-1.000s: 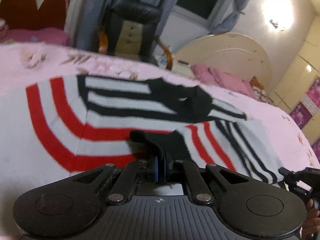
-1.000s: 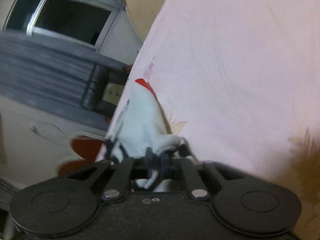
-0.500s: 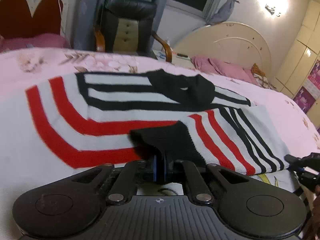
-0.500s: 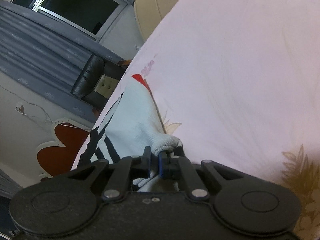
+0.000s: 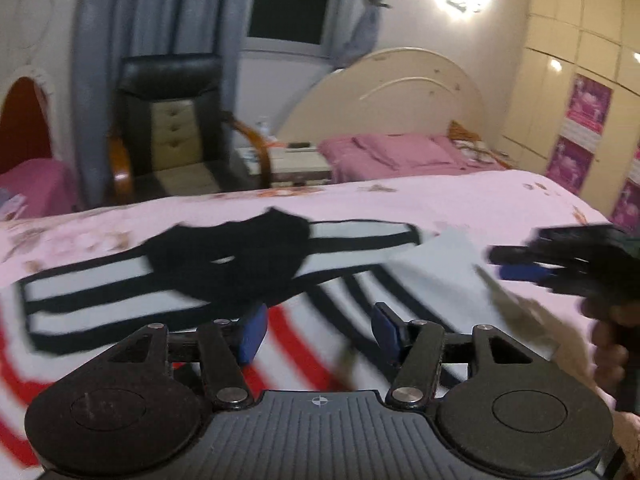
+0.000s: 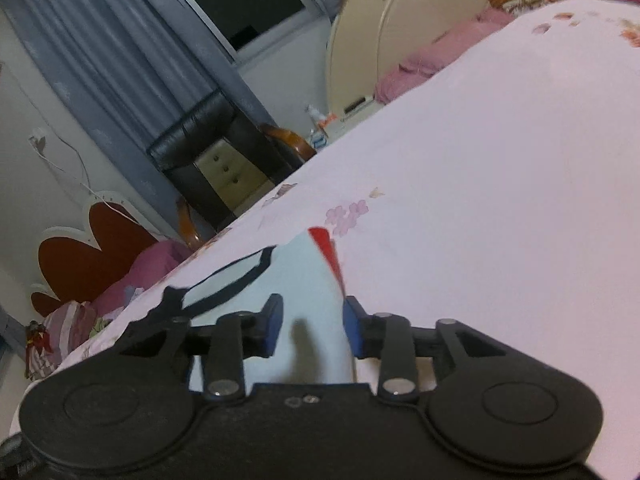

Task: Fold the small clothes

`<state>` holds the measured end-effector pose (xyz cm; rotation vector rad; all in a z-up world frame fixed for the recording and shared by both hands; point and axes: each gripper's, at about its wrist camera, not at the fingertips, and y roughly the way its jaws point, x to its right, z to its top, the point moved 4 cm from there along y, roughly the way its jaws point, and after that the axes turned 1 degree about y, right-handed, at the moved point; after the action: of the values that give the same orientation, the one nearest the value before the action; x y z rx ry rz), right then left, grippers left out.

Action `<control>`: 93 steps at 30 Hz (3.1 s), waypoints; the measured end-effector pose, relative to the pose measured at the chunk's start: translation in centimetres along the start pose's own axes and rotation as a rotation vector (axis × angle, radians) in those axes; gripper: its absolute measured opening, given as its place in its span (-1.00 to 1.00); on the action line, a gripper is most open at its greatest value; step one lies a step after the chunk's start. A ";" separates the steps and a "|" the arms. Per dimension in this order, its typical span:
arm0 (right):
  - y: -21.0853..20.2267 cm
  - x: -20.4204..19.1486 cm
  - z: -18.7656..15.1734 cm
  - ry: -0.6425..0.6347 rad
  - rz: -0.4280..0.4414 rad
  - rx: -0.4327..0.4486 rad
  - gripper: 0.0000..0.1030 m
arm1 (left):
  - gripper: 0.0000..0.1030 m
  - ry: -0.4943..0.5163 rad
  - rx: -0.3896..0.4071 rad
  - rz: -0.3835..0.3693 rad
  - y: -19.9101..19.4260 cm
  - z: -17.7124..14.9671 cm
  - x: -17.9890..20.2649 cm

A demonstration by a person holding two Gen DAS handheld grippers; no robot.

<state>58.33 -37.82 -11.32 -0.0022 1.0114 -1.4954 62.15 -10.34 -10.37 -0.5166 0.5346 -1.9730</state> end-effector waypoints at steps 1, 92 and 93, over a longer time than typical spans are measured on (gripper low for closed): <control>0.8 0.2 0.4 -0.001 -0.002 -0.012 -0.39 | 0.12 -0.008 -0.010 -0.007 0.8 0.1 0.4; -7.6 -15.9 -14.2 -0.380 -0.003 -0.132 -0.28 | -0.88 -0.905 0.351 0.680 -29.9 -20.0 -33.6; -7.6 -15.8 -14.1 -0.376 -0.001 -0.131 -0.28 | -0.88 -0.890 0.349 0.679 -29.8 -19.6 -33.4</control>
<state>48.14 -18.20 -7.03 -0.3644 0.8000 -1.3618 44.00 34.89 -13.58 -0.7874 -0.1922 -1.0001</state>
